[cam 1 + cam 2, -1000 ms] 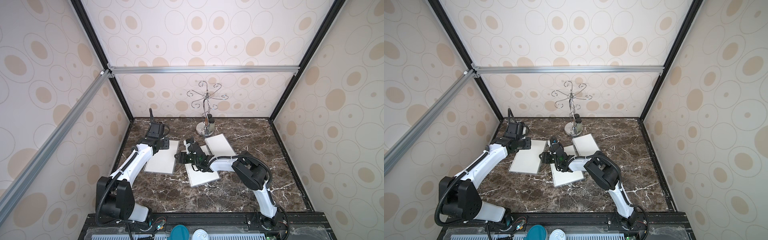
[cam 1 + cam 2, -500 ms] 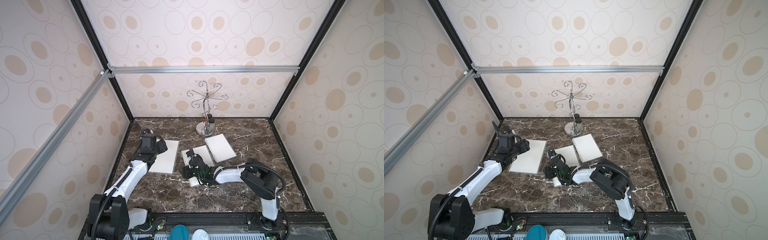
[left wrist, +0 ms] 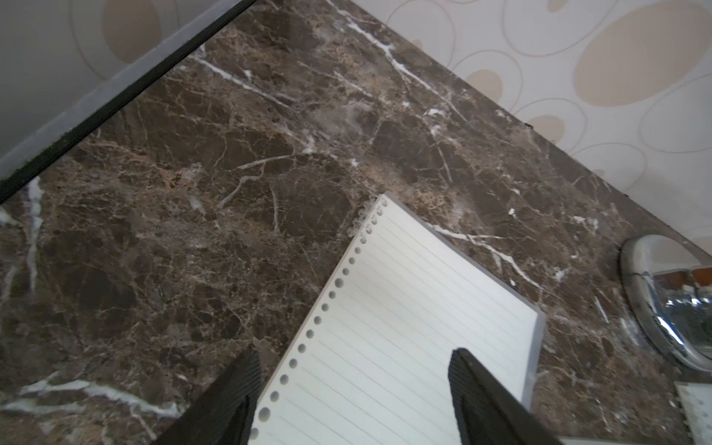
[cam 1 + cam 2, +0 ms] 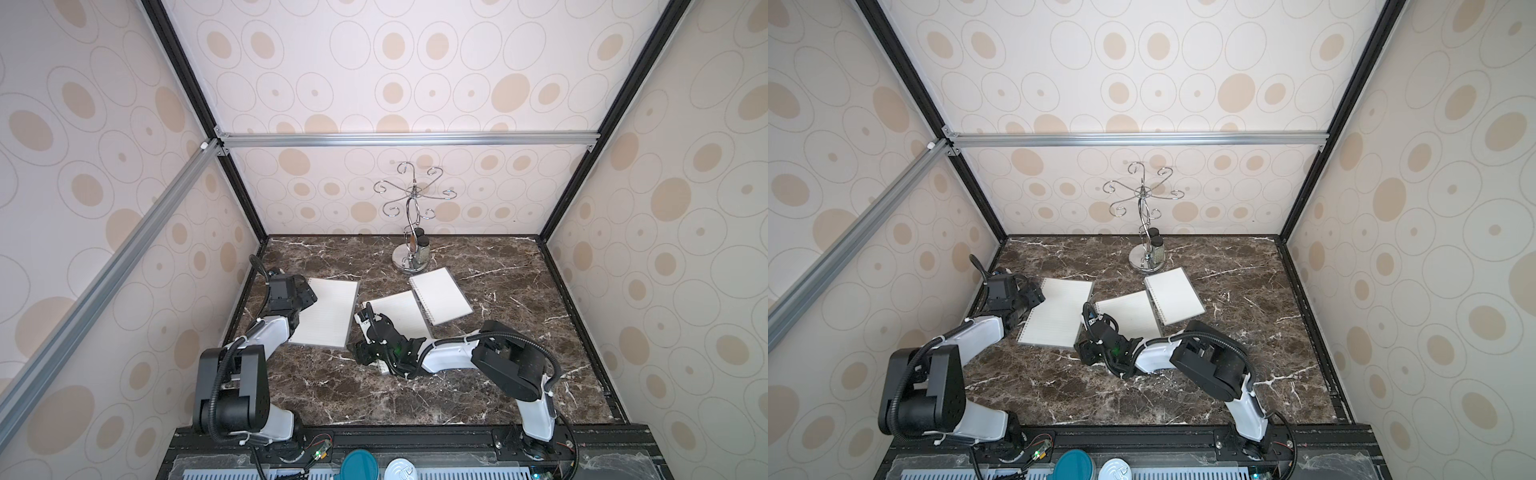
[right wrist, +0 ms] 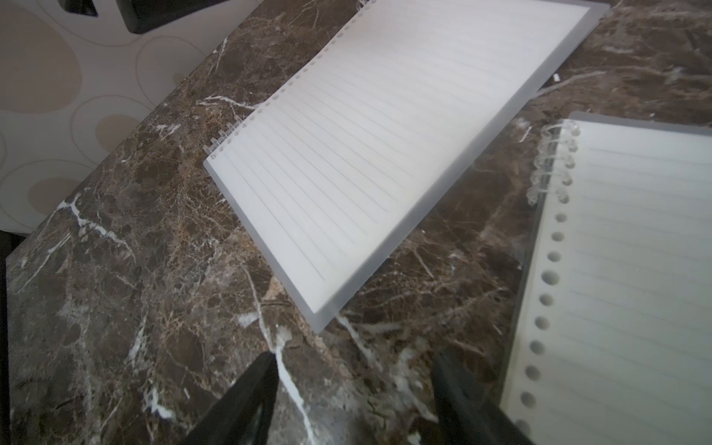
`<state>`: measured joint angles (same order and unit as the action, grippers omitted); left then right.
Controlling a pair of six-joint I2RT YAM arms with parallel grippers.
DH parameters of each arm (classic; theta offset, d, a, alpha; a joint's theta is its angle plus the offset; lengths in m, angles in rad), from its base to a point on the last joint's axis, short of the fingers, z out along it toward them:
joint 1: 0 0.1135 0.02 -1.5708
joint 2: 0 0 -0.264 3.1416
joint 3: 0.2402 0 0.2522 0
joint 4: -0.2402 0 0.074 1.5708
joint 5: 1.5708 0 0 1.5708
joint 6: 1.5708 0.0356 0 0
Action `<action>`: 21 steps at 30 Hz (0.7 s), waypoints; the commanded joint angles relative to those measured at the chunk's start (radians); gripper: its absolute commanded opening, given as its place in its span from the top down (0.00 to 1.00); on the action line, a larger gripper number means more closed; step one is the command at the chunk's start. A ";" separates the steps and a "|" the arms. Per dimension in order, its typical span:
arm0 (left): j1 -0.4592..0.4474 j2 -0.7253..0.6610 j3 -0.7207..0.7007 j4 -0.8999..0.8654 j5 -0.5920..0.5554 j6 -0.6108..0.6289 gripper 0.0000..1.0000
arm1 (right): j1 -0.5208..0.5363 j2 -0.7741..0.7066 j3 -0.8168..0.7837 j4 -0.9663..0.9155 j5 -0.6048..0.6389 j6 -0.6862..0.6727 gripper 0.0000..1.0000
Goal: Tear off pages from different notebooks
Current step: Adjust the notebook at the center of the board.
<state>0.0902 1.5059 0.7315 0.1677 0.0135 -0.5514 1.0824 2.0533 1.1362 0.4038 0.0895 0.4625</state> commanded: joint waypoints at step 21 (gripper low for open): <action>0.071 0.270 -0.007 0.243 0.299 -0.129 0.21 | -0.055 0.022 -0.066 0.025 0.074 0.023 0.34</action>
<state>0.1619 1.7683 0.7525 0.4065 0.2466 -0.6376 1.0397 2.0846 1.0969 0.4732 0.1349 0.4812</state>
